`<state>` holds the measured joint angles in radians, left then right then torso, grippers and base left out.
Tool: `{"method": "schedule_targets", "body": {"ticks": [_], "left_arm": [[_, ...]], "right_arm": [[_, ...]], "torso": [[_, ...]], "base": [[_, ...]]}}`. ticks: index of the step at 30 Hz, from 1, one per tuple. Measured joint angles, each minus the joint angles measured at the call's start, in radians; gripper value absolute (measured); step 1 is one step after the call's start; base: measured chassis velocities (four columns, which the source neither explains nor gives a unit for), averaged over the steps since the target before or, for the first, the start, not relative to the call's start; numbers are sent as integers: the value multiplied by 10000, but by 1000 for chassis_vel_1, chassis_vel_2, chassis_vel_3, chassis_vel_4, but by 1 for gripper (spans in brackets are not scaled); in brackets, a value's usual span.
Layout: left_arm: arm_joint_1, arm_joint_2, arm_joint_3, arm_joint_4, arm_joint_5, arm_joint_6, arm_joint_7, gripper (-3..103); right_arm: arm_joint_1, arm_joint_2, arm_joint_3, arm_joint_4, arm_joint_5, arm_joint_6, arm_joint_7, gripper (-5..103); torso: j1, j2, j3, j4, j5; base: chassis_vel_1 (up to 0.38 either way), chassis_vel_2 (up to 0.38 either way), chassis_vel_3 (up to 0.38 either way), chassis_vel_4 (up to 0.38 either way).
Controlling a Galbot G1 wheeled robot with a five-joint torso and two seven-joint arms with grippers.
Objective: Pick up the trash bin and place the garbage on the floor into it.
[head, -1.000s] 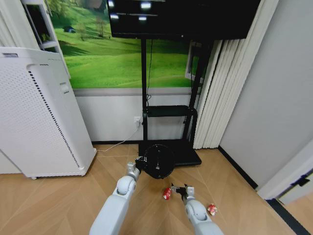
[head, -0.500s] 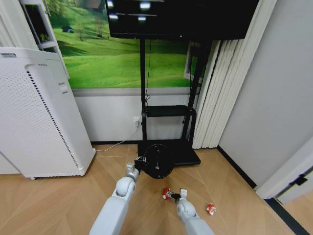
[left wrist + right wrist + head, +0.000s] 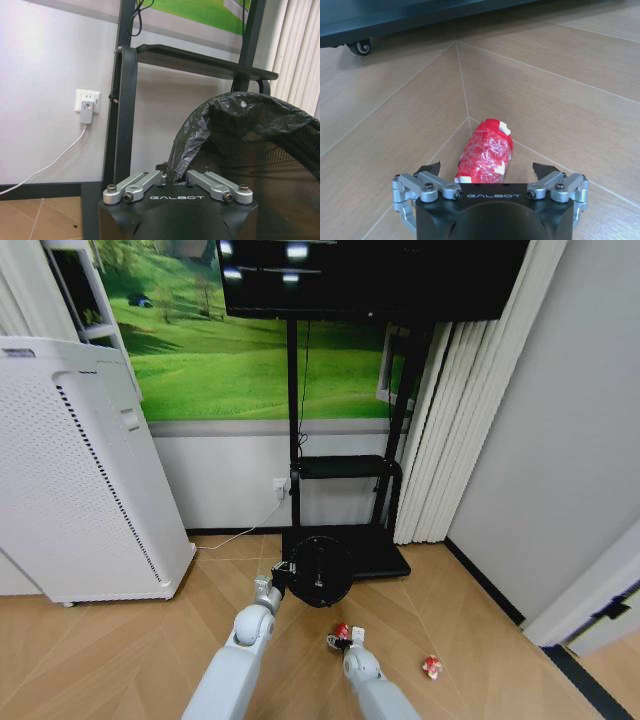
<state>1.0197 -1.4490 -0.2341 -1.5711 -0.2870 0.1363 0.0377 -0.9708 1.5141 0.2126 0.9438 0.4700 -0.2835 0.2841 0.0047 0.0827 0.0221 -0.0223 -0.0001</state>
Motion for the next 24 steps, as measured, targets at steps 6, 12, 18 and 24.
{"method": "schedule_targets", "body": {"ticks": [6, 12, 18, 24], "left_arm": [[92, 81, -134, -85, -42, 0, 33, 3], [44, 72, -149, -94, -67, -2, 54, 3], [49, 19, -185, -100, -20, -26, 71, 3], [83, -11, -144, -115, -8, -27, 70, 3]], "right_arm": [[132, 151, 39, -238, -145, 69, -44, 103], [141, 264, 44, -371, -464, 383, -131, 79], [58, 133, 45, -299, -666, 574, -237, 63], [-50, -36, 83, -167, -689, 721, -328, 46]], "torso": [[0, 0, 0, 2, 1], [0, 0, 0, 1, 1], [0, 0, 0, 1, 1], [-1, -1, 0, 0, 1]], "base": [[0, 0, 0, 0], [0, 0, 0, 0], [0, 0, 0, 0], [0, 0, 0, 0]]}}
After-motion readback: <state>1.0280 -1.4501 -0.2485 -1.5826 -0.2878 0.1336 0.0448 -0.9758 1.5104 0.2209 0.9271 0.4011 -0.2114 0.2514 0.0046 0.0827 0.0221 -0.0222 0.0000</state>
